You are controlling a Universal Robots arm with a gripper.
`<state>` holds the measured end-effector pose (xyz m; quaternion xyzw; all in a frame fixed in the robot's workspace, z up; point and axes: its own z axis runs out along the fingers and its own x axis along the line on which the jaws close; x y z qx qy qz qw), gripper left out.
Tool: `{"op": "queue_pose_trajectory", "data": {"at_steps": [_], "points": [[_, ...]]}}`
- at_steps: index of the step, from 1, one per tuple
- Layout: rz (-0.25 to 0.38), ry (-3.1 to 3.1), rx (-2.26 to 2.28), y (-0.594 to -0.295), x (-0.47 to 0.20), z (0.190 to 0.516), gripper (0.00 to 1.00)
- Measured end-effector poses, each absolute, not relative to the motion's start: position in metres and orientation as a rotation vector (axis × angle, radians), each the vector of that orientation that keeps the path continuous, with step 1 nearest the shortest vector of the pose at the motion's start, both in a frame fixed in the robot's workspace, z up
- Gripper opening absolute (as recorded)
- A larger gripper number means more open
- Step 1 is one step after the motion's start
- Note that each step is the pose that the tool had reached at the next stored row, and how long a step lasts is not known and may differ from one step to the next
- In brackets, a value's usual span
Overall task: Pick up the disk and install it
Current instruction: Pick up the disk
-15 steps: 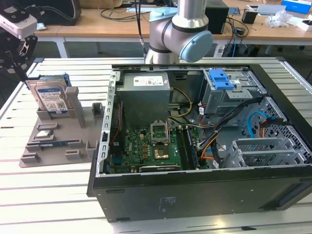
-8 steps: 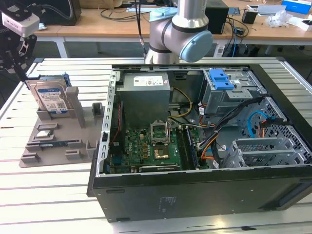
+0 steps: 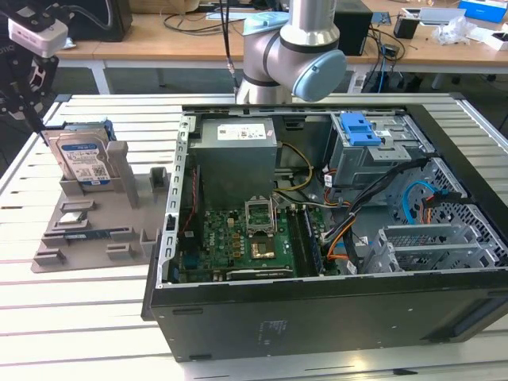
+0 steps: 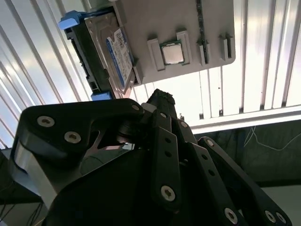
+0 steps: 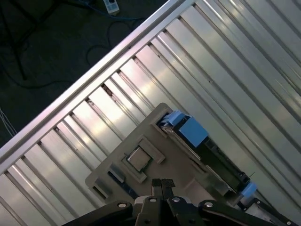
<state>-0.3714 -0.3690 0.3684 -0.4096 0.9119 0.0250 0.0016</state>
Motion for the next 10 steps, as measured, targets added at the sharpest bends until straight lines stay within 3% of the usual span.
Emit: {"op": "queue_pose_trajectory", "data": {"at_steps": [10], "points": [[0.079,2.776,-1.469,-0.369,-0.3714,0.3684,0.11]]}}
